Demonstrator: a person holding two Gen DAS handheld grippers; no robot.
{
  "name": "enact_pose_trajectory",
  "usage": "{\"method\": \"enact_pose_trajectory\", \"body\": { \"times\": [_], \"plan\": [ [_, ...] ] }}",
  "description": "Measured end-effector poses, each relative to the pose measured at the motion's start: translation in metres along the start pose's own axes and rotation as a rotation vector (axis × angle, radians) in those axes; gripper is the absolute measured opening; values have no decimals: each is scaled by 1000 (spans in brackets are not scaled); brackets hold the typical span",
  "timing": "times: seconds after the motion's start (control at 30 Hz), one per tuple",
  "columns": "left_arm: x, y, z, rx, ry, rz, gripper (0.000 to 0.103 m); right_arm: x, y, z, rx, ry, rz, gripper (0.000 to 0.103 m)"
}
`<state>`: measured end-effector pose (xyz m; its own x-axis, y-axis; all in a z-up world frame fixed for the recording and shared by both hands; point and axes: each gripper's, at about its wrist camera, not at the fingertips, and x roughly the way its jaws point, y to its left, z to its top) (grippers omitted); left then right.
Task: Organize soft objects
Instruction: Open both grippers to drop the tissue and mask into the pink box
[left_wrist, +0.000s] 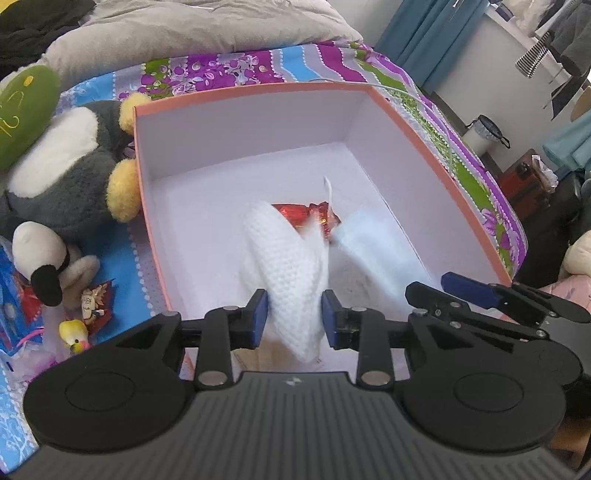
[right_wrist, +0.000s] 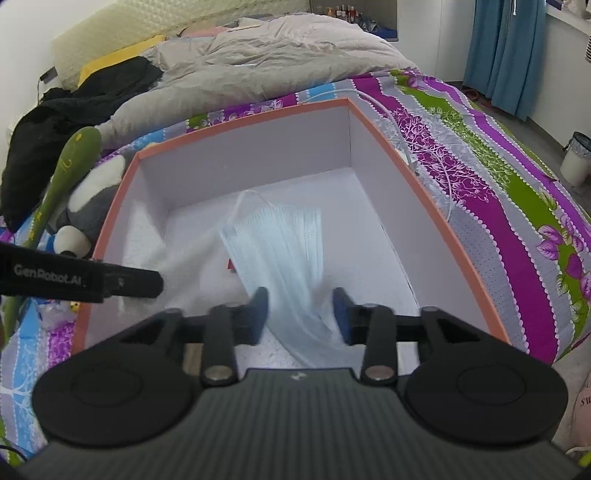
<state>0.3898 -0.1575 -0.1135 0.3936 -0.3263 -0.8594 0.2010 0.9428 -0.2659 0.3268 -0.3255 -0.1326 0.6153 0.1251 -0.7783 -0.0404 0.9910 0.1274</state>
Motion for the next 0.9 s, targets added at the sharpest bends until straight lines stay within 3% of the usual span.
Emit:
{"method": "enact_pose_trajectory", "body": {
  "times": [0.23, 0.53, 0.9],
  "plan": [
    [-23, 1, -4, 19, -82, 4, 37, -14, 1, -1, -3, -42, 12, 45],
    [-74, -1, -17, 57, -236, 6, 37, -55, 14, 1, -25, -183, 42, 45],
    [-131, 1, -66, 75, -366, 4, 37, -95, 44, -14, -89, -300, 79, 45]
  ]
}}
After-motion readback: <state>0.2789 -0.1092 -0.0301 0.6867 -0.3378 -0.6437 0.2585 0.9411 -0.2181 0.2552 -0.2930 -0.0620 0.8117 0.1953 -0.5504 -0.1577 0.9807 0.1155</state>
